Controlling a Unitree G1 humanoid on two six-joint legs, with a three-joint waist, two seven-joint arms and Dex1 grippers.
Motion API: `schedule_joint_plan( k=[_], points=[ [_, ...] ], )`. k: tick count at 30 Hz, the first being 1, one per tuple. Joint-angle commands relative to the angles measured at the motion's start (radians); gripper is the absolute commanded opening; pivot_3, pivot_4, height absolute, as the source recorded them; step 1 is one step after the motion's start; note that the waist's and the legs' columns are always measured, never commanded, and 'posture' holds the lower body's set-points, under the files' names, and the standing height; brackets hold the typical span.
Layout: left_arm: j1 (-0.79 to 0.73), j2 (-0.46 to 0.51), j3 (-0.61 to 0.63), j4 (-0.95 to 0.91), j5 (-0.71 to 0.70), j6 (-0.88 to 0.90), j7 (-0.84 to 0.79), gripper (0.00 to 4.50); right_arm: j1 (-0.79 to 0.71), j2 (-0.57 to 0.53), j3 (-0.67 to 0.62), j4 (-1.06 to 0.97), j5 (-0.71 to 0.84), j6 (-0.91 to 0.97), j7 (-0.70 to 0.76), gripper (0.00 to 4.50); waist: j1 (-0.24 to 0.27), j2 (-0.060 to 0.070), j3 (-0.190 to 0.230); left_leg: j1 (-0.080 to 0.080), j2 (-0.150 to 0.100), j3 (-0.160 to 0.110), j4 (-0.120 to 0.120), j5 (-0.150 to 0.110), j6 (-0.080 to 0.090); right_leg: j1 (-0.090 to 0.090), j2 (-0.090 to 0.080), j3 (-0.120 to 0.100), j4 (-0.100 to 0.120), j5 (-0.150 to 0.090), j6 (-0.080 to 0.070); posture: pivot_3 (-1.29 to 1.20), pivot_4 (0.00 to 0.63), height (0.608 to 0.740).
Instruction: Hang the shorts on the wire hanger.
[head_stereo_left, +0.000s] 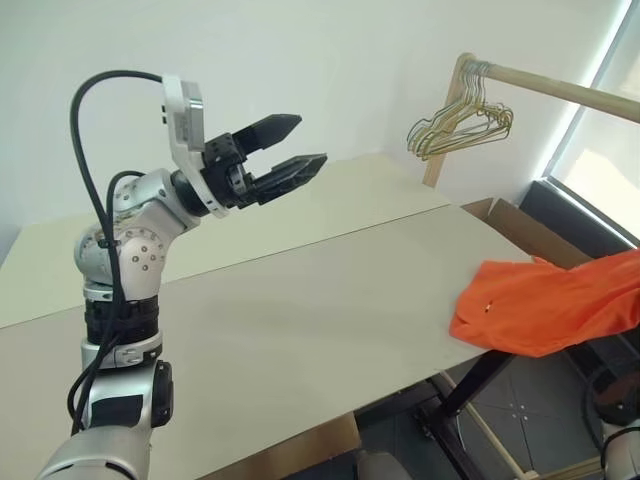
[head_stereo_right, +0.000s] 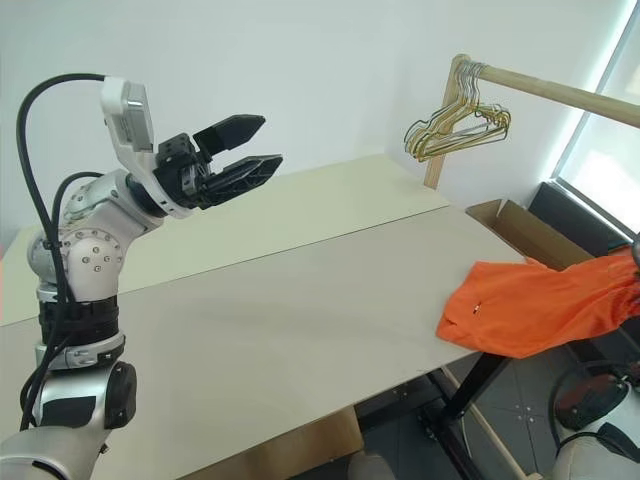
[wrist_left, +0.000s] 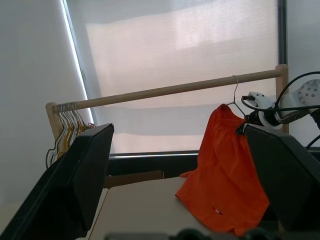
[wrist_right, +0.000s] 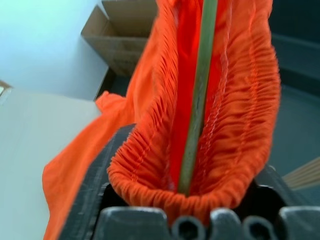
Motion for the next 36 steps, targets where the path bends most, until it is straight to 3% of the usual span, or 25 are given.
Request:
schedule_joint_plan(
  k=[1,4,12,16,21,25,30,33,36],
  points=[
    [0.001,0.023,0.009,-0.025,-0.016,0.006,0.000,4.50,0.005,0.017,0.010,-0.101,-0.021,-0.057,0.005,3.61,-0.001,0.000,0.000,0.000,0.000,0.000,0.000,0.000,0.000,0.000,0.000,0.000,0.000,0.000,0.000,-0.25,0.000,0.740],
    [0.003,0.029,0.006,-0.027,-0.017,0.009,-0.004,4.50,0.018,0.039,0.017,-0.137,-0.048,-0.073,-0.003,4.44,-0.001,0.000,0.000,0.000,0.000,0.000,0.000,0.000,0.000,0.000,0.000,0.000,0.000,0.000,0.000,-0.25,0.000,0.740],
    [0.000,0.037,0.003,-0.026,-0.018,0.012,-0.009,4.50,0.105,0.085,0.117,-0.283,-0.203,-0.307,-0.103,4.44,0.010,0.000,0.000,0.003,0.000,0.000,0.000,0.000,0.000,-0.002,-0.001,0.000,0.000,0.000,0.000,-0.25,0.000,0.740],
    [-0.006,0.040,0.000,-0.016,-0.013,0.013,-0.016,4.50,0.157,0.104,0.231,-0.356,-0.329,-0.548,-0.182,4.44,0.009,0.000,0.001,0.005,0.000,0.000,0.000,0.000,0.000,-0.002,-0.001,0.001,0.000,0.000,0.000,-0.25,0.000,0.740],
    [0.002,0.062,-0.006,-0.006,0.010,0.008,-0.021,4.50,0.219,0.117,0.340,-0.428,-0.402,-0.879,-0.173,4.44,0.007,-0.001,0.002,0.007,0.000,0.000,-0.001,-0.001,-0.001,-0.002,-0.001,0.002,0.000,0.000,0.001,-0.23,0.000,0.740],
    [0.037,0.073,0.000,-0.023,0.025,-0.002,-0.002,4.50,0.213,0.122,0.447,-0.509,-0.319,-1.032,0.008,4.44,0.006,-0.001,0.003,0.008,0.000,0.000,-0.001,-0.001,-0.001,-0.001,0.000,0.002,0.000,0.000,0.001,-0.20,0.000,0.740],
    [0.144,0.077,0.027,-0.085,0.086,-0.083,0.050,4.50,0.181,0.144,0.593,-0.584,-0.076,-1.019,0.324,4.44,0.011,-0.005,0.006,0.009,0.000,-0.001,-0.001,-0.001,-0.001,-0.001,0.000,0.002,0.000,0.000,0.000,-0.14,0.000,0.740],
    [0.233,0.119,0.028,-0.149,0.121,-0.094,0.065,4.50,0.163,0.155,0.673,-0.564,0.039,-0.976,0.479,4.44,0.033,-0.010,0.010,0.009,0.000,-0.001,-0.002,-0.001,-0.001,-0.001,0.000,0.001,0.000,0.000,0.000,-0.08,0.000,0.740],
    [0.322,0.157,0.034,-0.214,0.129,-0.090,0.074,4.50,0.159,0.169,0.749,-0.519,0.052,-1.012,0.573,4.44,0.073,-0.013,0.015,0.008,0.000,-0.002,-0.003,-0.001,-0.002,-0.003,-0.001,0.001,0.000,0.001,-0.001,-0.03,0.000,0.740]
  ],
)
